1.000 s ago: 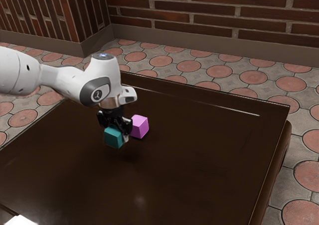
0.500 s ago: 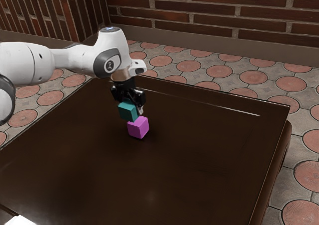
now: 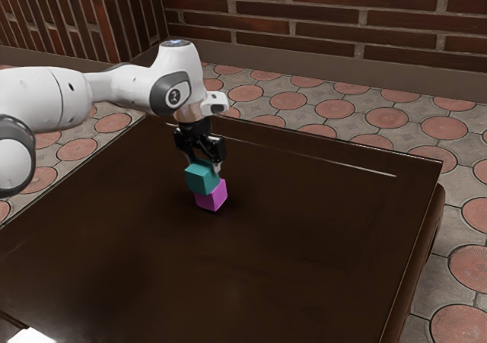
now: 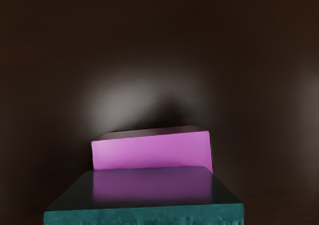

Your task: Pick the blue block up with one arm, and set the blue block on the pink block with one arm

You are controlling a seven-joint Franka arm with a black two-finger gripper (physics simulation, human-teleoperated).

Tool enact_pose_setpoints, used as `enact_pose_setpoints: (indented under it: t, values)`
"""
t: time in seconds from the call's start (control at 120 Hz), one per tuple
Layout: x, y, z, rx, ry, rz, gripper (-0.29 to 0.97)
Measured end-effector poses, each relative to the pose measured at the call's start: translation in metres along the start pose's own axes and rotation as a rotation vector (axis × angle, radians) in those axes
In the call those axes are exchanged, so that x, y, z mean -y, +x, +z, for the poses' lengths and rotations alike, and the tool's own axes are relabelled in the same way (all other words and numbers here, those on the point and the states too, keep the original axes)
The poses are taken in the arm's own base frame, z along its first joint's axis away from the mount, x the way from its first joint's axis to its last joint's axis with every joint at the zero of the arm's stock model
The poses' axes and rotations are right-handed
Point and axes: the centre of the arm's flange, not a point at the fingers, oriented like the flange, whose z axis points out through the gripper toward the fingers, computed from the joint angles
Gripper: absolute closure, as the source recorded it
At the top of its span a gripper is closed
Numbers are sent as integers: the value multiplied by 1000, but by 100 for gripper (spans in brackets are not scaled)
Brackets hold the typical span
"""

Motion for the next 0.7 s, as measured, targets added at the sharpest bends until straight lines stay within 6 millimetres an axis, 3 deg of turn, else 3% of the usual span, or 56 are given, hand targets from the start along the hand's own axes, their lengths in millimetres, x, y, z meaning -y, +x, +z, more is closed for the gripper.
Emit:
enact_pose_setpoints:
  t: [0.083,0.167,0.217,0.325,0.408,0.458,0.508,0.55,0.583,0.633,0.7]
  values:
    - [-7,-3,-32,-23,18,19,5]
    - [-26,-19,-97,-72,55,47,4]
    - [-47,-40,-139,-89,86,73,3]
    - [-113,-118,-232,-108,167,148,2]
    - [-168,-172,-253,-66,218,219,1]
    - [-200,-189,-254,-39,221,270,1]
    - [-214,-198,-264,-29,220,291,1]
    - [-215,-203,-285,-40,220,287,1]
    - [-203,-207,-325,-84,223,256,1]
    - [-167,-213,-370,-118,243,179,1]
    - [-107,-220,-389,-89,262,64,0]
